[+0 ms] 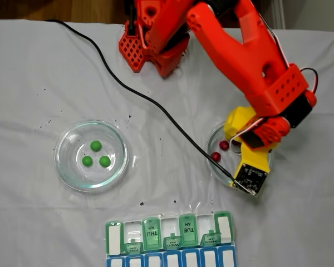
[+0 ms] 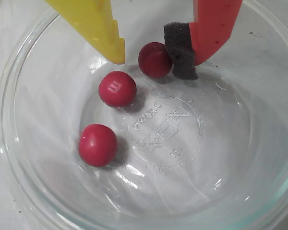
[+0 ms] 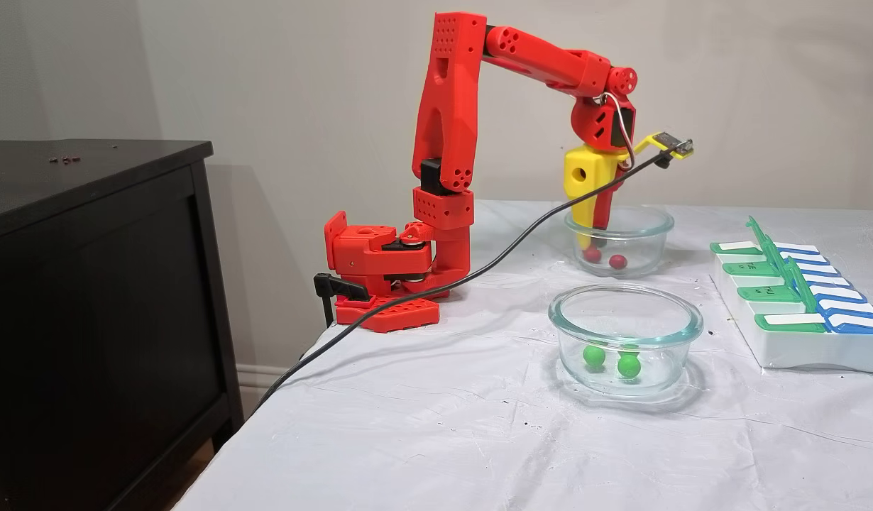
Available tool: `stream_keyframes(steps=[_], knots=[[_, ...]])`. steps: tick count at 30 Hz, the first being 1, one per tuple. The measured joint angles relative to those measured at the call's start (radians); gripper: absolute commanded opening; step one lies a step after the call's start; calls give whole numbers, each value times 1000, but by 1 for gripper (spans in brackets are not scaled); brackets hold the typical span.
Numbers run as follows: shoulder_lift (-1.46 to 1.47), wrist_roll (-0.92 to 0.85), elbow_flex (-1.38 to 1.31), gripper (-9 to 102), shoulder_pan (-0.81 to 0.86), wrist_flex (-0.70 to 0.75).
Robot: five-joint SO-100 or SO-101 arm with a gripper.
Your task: Sort medicines into box.
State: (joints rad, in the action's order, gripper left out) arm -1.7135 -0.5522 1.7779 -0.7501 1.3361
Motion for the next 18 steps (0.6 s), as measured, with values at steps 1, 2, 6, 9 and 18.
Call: stream_keyframes(steps=[1,2,6,9,18], knots=[[2,-5,0,18,0,0],[2,-6,0,18,0,0],[3,2,0,16,0,0],[29,25,0,12,-2,0],[38,61,12,0,-31,14]])
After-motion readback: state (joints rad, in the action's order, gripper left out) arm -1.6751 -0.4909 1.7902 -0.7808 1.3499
